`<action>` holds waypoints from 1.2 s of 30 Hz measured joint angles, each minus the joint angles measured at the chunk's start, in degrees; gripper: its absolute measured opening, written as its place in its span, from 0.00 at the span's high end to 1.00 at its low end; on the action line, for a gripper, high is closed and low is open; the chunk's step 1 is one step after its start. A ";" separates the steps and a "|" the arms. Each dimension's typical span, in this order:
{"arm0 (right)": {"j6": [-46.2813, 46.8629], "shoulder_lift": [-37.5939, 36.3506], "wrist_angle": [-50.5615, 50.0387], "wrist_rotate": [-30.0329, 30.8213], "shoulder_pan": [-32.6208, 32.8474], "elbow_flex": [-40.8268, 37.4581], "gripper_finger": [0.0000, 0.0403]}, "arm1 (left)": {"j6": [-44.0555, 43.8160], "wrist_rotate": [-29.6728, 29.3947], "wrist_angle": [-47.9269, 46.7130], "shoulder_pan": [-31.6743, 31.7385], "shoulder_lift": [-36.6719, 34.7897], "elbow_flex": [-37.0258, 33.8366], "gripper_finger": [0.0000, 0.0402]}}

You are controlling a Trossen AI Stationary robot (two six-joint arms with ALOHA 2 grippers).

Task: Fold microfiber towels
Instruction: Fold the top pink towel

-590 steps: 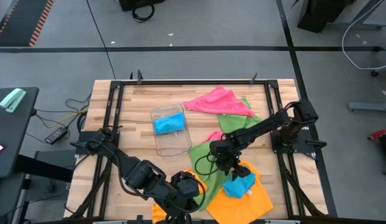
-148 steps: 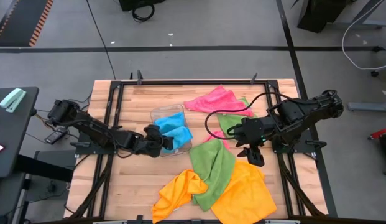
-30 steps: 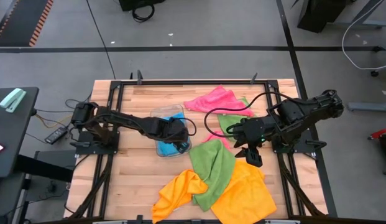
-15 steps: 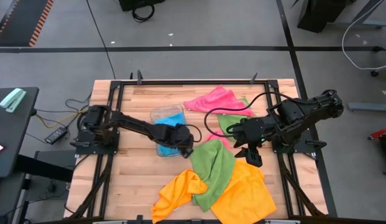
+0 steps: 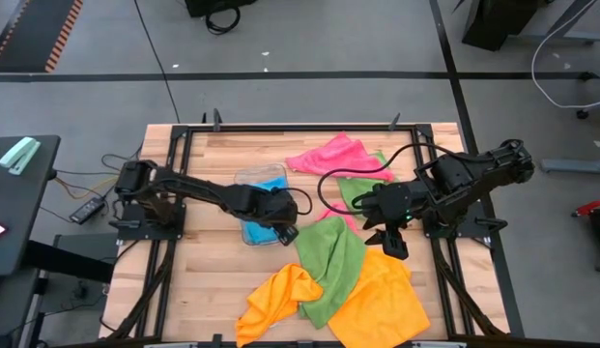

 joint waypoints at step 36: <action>-10.06 -8.44 1.63 23.94 0.20 0.02 0.49 | 9.67 -29.38 38.29 -16.26 -4.32 17.67 0.57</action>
